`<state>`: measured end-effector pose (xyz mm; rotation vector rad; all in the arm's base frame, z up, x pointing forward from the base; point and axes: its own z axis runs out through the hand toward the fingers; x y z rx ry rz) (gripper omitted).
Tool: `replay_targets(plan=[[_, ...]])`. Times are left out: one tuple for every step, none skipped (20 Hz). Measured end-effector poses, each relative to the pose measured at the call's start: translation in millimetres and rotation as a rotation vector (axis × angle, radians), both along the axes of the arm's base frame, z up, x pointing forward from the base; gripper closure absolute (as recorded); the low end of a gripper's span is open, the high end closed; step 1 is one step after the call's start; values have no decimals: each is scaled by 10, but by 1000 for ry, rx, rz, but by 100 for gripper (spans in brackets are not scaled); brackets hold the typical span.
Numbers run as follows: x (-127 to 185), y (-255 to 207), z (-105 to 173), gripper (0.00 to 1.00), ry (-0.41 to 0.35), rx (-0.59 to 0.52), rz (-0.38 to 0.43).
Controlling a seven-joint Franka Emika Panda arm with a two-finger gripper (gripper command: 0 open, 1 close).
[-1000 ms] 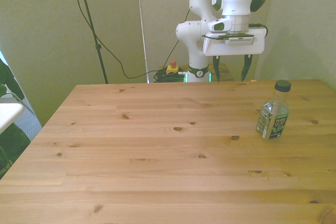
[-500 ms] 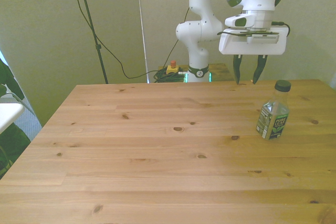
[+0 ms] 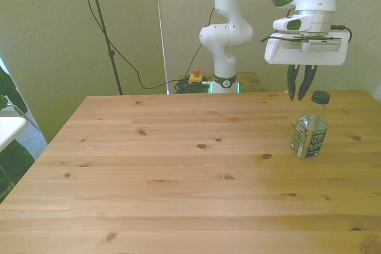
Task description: Knock down the bottle
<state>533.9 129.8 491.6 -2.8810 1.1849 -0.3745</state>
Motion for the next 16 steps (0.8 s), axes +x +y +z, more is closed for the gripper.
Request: replay_targets(plan=[[47, 33, 12, 100, -4, 1, -3], [98, 61, 19, 100, -9, -1, -7], [156, 89, 21, 100, -14, -5, -13], [227, 119, 23, 100, -21, -10, -23], [305, 154, 17, 100, -29, -14, -33], [395, 196, 5, 100, -37, -18, -43], [494, 247, -20, 100, -44, -20, -53], [588, 293, -50, 100, -49, -21, -61], [683, 333, -83, 100, -52, -20, -67], [777, 367, -118, 100, -53, -17, -73], [864, 391, -145, 100, -54, -14, -76], [949, 403, -165, 100, -56, -13, -80], [1028, 406, -175, 100, -60, -11, -84], [1098, 404, -181, 100, -65, -10, -88], [1161, 396, -185, 100, -71, -10, -93], [1219, 385, -192, 100, -77, -10, -99]])
